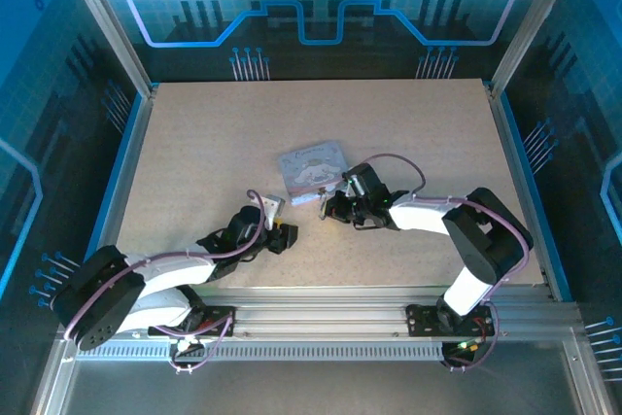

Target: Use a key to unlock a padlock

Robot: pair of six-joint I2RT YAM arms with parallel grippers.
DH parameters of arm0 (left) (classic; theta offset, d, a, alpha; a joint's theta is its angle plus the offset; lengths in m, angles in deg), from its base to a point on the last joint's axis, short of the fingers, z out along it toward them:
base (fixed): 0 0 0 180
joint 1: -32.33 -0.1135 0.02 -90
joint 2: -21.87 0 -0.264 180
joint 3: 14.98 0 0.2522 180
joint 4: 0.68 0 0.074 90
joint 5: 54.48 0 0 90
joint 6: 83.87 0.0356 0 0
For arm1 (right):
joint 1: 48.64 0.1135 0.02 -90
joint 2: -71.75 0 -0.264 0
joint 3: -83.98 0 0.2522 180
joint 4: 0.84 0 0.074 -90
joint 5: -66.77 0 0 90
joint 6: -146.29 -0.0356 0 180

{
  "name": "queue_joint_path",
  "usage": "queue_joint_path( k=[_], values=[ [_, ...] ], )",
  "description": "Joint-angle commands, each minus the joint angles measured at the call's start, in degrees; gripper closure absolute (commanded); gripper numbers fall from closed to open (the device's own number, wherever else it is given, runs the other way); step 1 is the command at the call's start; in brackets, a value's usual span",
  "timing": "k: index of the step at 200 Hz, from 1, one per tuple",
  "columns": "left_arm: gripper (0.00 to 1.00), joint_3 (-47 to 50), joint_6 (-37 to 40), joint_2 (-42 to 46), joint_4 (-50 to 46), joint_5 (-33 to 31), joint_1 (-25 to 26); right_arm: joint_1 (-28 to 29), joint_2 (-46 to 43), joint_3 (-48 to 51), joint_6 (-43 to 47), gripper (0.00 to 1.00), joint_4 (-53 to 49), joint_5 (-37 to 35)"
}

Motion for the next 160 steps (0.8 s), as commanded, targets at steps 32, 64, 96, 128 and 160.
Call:
queue_joint_path(
  k=[32, 64, 96, 128, 160],
  values=[
    [0.47, -0.26, -1.1, -0.62, 1.5, 1.27, -0.59, -0.17, -4.0, 2.79, -3.83, 1.0, 2.69, -0.36],
    [0.48, -0.26, -1.24, -0.71, 1.58, 1.53, -0.88, -0.28, -5.74, 3.98, -5.74, 1.0, 4.03, -1.24],
    [0.48, -0.22, -1.24, -0.71, 1.65, 1.75, -0.97, -0.13, -6.13, 4.59, -6.87, 1.0, 5.86, -1.31],
    [0.48, -0.16, -1.45, -0.74, 1.73, 1.83, -1.15, -0.04, -5.82, 5.52, -9.25, 1.0, 9.12, -1.35],
    [0.49, -1.03, -2.52, -1.21, 2.15, 3.35, -2.54, 0.27, -4.83, 5.43, -11.64, 1.0, 11.21, -1.59]
  ],
)
